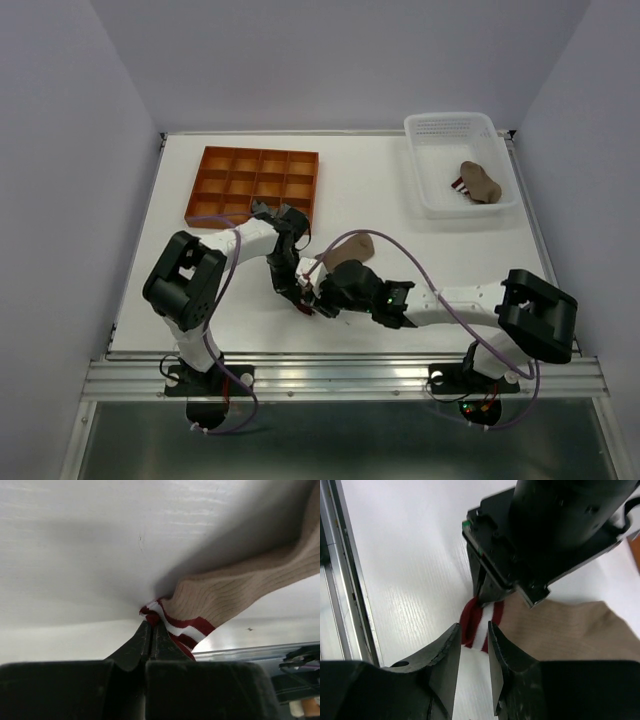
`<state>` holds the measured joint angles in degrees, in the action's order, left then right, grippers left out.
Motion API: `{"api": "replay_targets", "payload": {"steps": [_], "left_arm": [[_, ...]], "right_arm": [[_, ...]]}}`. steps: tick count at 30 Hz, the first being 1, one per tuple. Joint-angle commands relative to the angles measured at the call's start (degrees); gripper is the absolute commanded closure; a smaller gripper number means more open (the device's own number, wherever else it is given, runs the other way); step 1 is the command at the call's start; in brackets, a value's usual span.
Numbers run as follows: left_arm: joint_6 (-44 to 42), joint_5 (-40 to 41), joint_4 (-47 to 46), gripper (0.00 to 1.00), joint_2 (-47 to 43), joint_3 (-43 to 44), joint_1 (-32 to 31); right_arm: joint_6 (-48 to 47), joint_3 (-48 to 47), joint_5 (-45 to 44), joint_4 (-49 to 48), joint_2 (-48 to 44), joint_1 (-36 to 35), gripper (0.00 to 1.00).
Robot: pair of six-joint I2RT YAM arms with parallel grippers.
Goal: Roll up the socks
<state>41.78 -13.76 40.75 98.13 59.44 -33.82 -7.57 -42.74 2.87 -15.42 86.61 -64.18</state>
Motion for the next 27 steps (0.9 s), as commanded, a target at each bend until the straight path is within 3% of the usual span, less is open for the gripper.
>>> {"api": "replay_targets", "payload": {"steps": [1, 13, 27], "left_arm": [[-3.6, -2.9, 6.5, 1.0, 2.7, 2.7, -0.6], [-7.8, -7.9, 9.3, 1.0, 8.0, 5.8, -0.6], [-8.9, -7.4, 11.0, 1.0, 9.4, 8.2, -0.6]], "right_arm": [[-4.6, 0.2, -4.0, -4.3, -2.1, -2.6, 0.67], [-10.8, -0.8, -7.4, -2.0, 2.5, -10.2, 0.68], [-13.3, -4.2, -12.0, 2.4, 8.0, -12.3, 0.68]]}}
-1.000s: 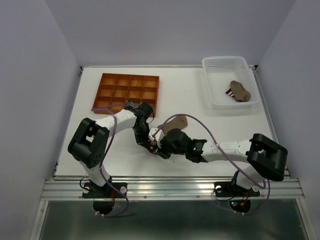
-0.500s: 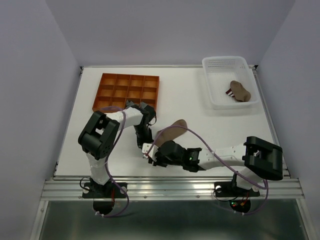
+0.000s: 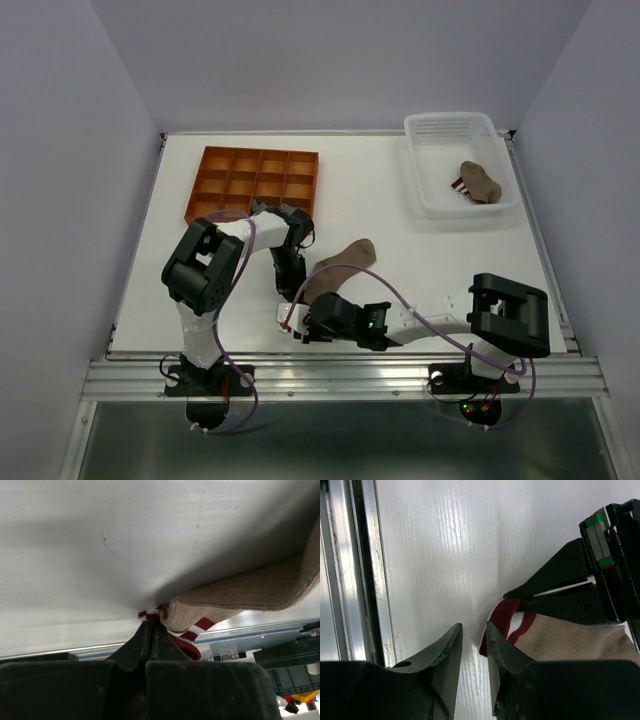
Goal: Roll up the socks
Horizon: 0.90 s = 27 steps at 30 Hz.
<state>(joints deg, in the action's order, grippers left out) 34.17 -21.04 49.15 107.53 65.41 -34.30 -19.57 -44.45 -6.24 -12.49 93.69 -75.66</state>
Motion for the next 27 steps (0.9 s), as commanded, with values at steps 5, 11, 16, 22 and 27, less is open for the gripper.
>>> {"api": "replay_targets", "payload": {"steps": [5, 11, 16, 22, 27], "left_arm": [[-1.3, 0.0, 3.2, 1.0, 0.0, 2.4, -0.2], [-1.6, -0.9, 4.0, 1.0, -0.1, 3.4, -0.4], [-1.7, -1.2, 4.6, 1.0, -1.0, 3.2, -0.7], [-1.7, -3.3, 4.0, 1.0, -2.0, 1.8, -1.4], [-1.9, -3.9, 4.1, 1.0, -2.9, 1.4, -1.6]], "right_arm": [[-1.5, -3.2, -6.1, -0.2, 1.5, -0.8, 0.68], [-1.5, -3.2, -6.2, -0.2, 2.6, -0.8, 0.68], [-1.5, -2.8, -6.5, -0.1, 3.4, -0.8, 0.68], [-1.3, -2.1, -8.4, -1.9, 4.2, -0.8, 0.73], [-1.5, -1.6, -8.8, -2.1, 5.1, -0.8, 0.78]]}}
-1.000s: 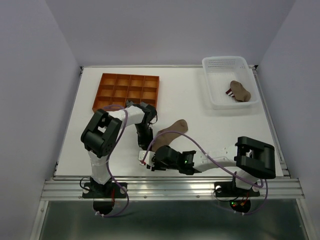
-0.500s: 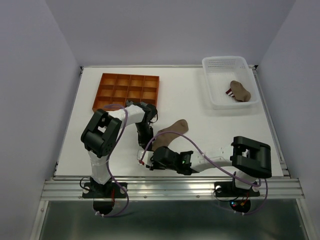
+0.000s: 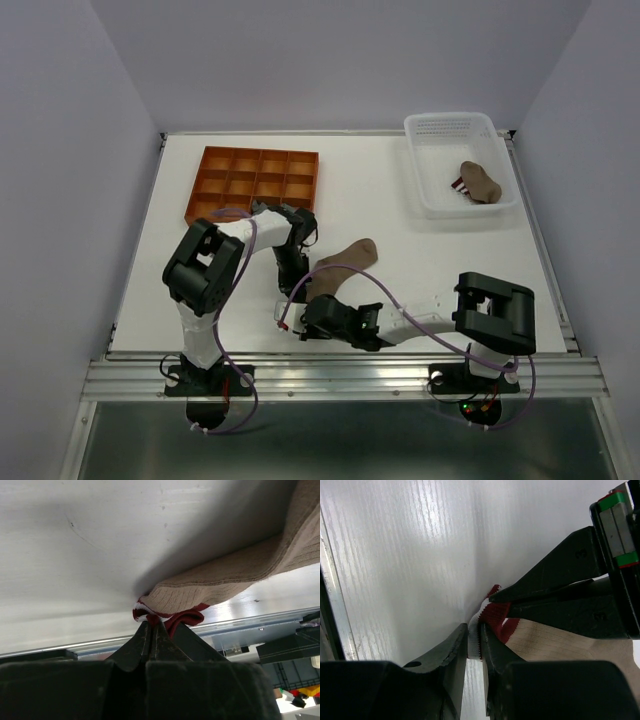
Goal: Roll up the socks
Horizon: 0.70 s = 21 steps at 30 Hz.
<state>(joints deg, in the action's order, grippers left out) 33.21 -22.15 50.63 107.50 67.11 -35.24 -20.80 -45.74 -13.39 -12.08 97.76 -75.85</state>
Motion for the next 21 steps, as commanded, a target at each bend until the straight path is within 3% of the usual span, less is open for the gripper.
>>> {"api": "replay_targets", "payload": {"steps": [1, 10, 13, 17, 19, 21], "left_arm": [[-1.0, -2.8, 2.7, 1.0, -3.3, -0.3, -0.6], [-2.4, -3.8, 2.4, 0.89, -4.7, -1.8, -0.6], [-3.0, -3.9, 2.2, 0.87, -5.3, -1.7, -0.6], [-2.9, -2.7, 1.4, 0.71, -6.3, -1.3, -0.6], [-3.1, -1.8, 1.4, 0.6, -6.3, -1.4, -0.5], [-3.0, 0.7, 1.0, 0.57, -6.5, -1.4, -0.6]], "right_arm": [[0.0, -0.2, -2.1, -2.4, 1.2, -0.6, 0.78], [3.0, 1.4, -2.5, -1.0, 3.9, -0.6, 0.78], [3.0, 1.3, -2.3, -0.6, 4.5, -0.6, 0.84], [3.3, 0.6, -1.7, -0.2, 5.0, -0.6, 0.99], [4.0, 0.6, -2.2, -0.8, 4.3, -0.6, 0.99], [5.7, 0.4, -0.4, -1.1, 3.8, -0.1, 0.99]]}}
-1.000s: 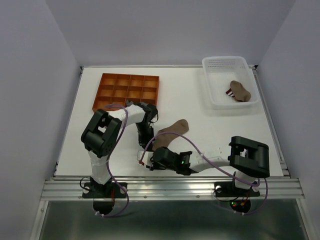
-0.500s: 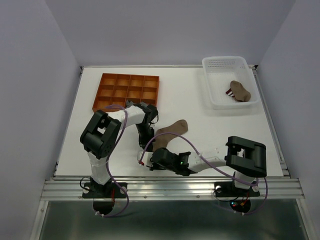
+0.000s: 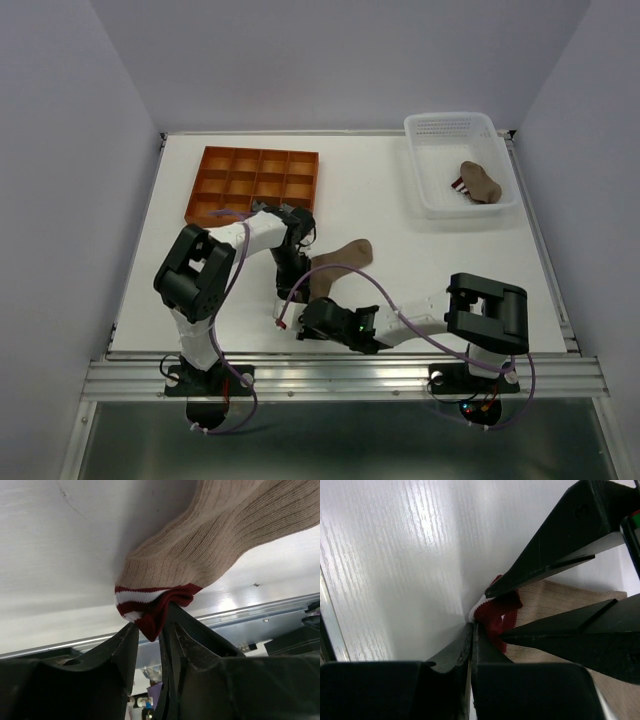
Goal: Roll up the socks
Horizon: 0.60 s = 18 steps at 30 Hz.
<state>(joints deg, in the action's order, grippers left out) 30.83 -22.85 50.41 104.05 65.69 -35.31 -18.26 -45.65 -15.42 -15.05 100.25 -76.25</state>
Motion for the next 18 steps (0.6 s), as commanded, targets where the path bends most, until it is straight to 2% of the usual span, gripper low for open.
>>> {"api": "replay_targets", "payload": {"steps": [1, 4, 8, 11, 14, 18], "left_arm": [[-0.3, 2.6, 1.1, 0.57, -3.1, 0.3, -0.4], [0.9, 9.4, -2.5, 0.55, -4.6, 2.0, -0.2], [2.2, 14.1, -5.5, 0.49, -6.3, 3.8, 0.3], [3.1, 18.0, -7.3, 0.48, -7.7, 3.3, 2.1], [4.1, 20.8, -9.4, 0.48, -10.0, 2.9, 3.4], [6.3, 25.6, -11.6, 0.46, -14.2, 0.4, 6.5]], "right_arm": [[3.7, 0.0, 2.3, 2.0, 0.7, 0.3, 0.99], [6.3, -1.1, 5.0, 3.1, 0.2, 1.6, 0.99], [10.5, -1.8, 9.7, 4.1, -2.3, 4.6, 0.99], [13.9, -1.8, 19.0, 4.2, -5.0, 8.5, 0.99], [16.8, -2.2, 22.2, 4.1, -5.4, 12.3, 0.99], [21.9, -3.0, 31.2, 4.3, -4.6, 16.5, 0.99]]}}
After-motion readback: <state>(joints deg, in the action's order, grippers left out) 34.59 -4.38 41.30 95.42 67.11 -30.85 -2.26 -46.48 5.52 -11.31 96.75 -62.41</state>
